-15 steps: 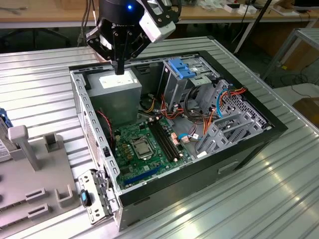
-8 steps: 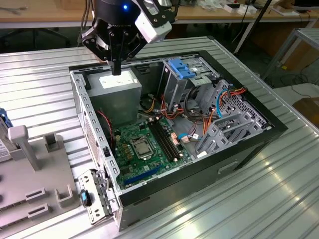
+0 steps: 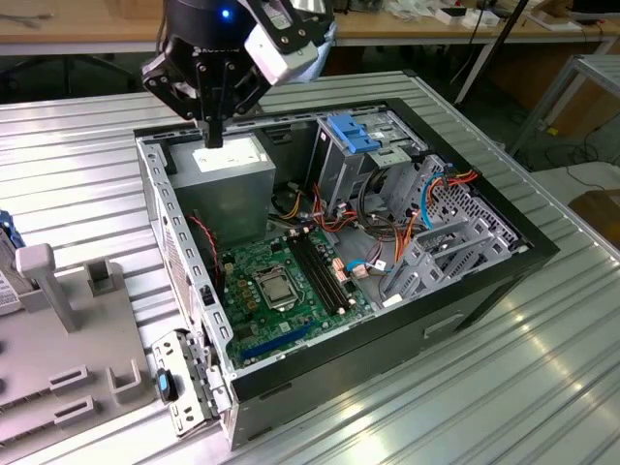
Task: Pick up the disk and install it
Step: 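Reach for the disk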
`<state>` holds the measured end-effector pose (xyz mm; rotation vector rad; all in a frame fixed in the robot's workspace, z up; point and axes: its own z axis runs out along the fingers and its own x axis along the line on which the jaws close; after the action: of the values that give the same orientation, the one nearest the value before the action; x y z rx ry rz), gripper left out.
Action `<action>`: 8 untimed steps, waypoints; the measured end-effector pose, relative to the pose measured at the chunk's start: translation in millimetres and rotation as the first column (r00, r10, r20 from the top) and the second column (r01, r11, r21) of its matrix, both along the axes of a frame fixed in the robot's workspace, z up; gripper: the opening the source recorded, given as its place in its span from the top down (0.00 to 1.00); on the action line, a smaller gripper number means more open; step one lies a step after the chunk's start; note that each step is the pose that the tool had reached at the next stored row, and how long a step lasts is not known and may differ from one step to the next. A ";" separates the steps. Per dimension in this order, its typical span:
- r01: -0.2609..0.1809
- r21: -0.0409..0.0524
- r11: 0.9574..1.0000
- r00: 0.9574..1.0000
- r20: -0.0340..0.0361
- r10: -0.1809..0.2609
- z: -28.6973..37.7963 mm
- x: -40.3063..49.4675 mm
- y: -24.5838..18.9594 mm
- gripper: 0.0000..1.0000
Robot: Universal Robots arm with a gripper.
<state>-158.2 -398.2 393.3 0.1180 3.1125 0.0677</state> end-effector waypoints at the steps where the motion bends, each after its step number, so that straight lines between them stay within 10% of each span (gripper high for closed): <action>1: 0.000 0.000 1.000 1.000 0.000 0.000 0.0 -1.5 0.2 0.89; 8: 0.000 0.000 1.000 1.000 0.000 0.000 0.0 -14.6 0.6 0.89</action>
<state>-172.8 -397.7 393.3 0.1180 3.1125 0.0677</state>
